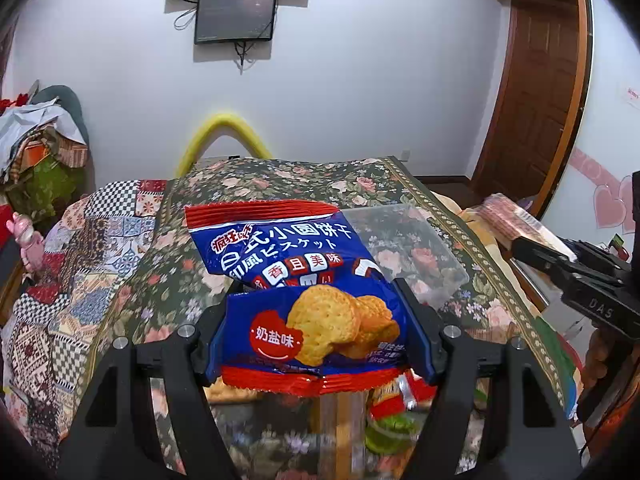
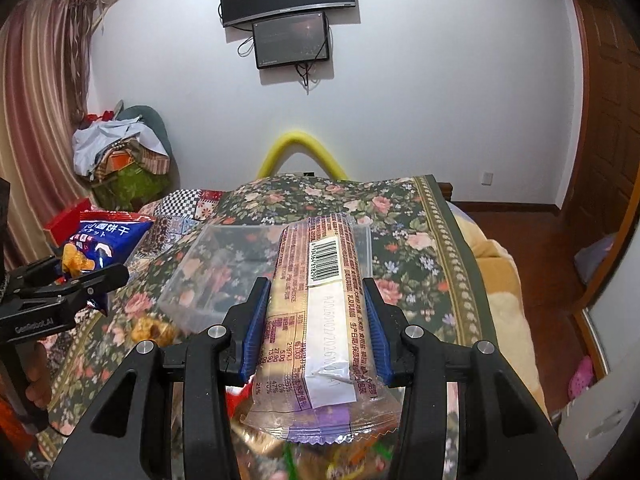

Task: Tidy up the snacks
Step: 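Lift both held snacks and carry them over the clear plastic box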

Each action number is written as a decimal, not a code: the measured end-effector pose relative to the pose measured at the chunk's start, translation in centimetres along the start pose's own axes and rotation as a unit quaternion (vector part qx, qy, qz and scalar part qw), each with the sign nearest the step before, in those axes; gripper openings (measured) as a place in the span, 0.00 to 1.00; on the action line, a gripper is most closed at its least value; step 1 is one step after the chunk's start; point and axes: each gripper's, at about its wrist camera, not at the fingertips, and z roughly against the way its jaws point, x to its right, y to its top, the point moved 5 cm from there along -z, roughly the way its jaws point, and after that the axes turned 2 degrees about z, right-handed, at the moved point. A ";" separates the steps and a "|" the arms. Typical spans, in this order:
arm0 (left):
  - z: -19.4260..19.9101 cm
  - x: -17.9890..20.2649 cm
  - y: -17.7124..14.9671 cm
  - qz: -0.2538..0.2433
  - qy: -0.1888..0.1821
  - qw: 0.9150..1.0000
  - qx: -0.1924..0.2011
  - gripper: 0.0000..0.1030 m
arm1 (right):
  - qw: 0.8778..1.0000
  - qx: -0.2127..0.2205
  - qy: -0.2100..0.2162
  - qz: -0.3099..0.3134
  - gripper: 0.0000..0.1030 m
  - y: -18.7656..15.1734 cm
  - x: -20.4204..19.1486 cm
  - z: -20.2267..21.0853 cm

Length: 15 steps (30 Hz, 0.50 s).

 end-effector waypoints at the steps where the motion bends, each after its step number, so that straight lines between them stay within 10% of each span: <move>1: -0.6 0.0 0.3 0.001 -0.001 1.000 -0.002 0.68 | 1.000 -0.001 0.002 -0.001 0.40 0.2 0.0 -0.5; 15: -9.6 -1.0 1.5 0.032 -0.018 0.997 -0.072 0.68 | 0.998 -0.053 0.014 0.004 0.40 1.3 1.0 -6.5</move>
